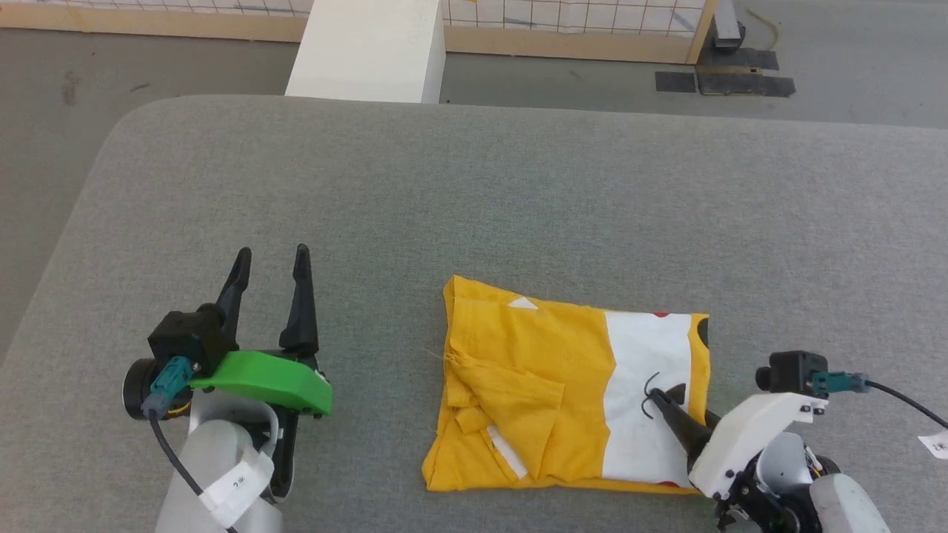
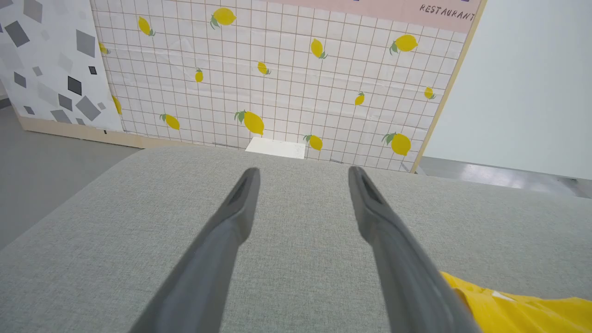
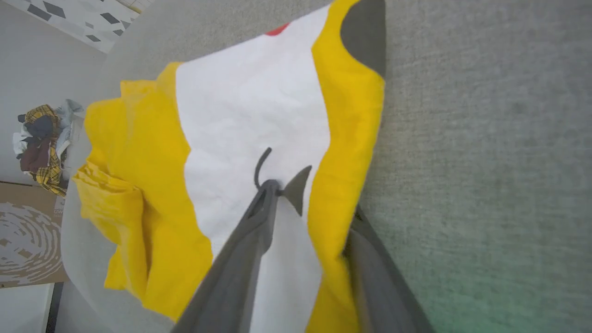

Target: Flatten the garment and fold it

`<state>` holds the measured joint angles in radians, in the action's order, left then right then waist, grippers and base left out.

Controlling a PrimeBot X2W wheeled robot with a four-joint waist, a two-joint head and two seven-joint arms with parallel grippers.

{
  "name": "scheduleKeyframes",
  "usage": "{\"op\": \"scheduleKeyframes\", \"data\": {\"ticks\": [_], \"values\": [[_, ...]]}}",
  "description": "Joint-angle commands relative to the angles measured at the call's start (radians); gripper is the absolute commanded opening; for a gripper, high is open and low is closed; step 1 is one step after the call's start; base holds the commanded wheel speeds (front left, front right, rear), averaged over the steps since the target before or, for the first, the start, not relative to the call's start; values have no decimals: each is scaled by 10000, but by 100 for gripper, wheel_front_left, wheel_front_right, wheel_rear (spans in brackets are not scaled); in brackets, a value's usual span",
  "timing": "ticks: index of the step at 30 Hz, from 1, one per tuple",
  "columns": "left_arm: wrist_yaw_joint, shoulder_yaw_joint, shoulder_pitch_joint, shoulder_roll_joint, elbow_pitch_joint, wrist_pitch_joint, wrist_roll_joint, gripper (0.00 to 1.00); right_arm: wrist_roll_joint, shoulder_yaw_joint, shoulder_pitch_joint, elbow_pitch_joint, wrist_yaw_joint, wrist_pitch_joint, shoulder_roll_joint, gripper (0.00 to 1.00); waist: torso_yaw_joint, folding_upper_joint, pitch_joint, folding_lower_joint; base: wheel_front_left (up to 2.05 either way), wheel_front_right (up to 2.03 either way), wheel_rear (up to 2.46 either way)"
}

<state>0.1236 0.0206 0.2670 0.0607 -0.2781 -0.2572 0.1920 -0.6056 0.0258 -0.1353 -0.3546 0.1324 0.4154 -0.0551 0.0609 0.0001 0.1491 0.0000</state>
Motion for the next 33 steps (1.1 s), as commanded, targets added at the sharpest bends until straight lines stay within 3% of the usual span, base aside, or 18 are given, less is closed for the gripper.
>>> {"op": "scheduleKeyframes", "data": {"ticks": [1,6,11,15,24,33], "values": [[70,1,-19,-33,6,-45,-46,100,200,134,-14,-203,-17,158,49,0,17,-1,6,0,0,0,0],[70,107,-74,5,23,-45,-33,100,1557,30,-140,274,-17,88,49,0,-88,-1,50,0,0,0,0],[70,261,-143,68,176,-45,-91,100,4080,149,-476,1352,-17,550,33,0,-565,-1,214,0,0,0,0],[70,245,-71,121,375,-45,-134,100,5584,691,-976,2107,-17,995,-666,0,-1126,-1,416,0,0,0,0],[70,139,307,362,997,-46,-223,100,6347,1198,-2761,1955,-17,974,-2658,0,-2946,-1,1292,0,0,0,0],[70,-195,888,894,1544,78,-422,100,7063,224,-4415,301,-17,-149,-3550,0,-4176,-1,2429,0,0,0,0]]}}
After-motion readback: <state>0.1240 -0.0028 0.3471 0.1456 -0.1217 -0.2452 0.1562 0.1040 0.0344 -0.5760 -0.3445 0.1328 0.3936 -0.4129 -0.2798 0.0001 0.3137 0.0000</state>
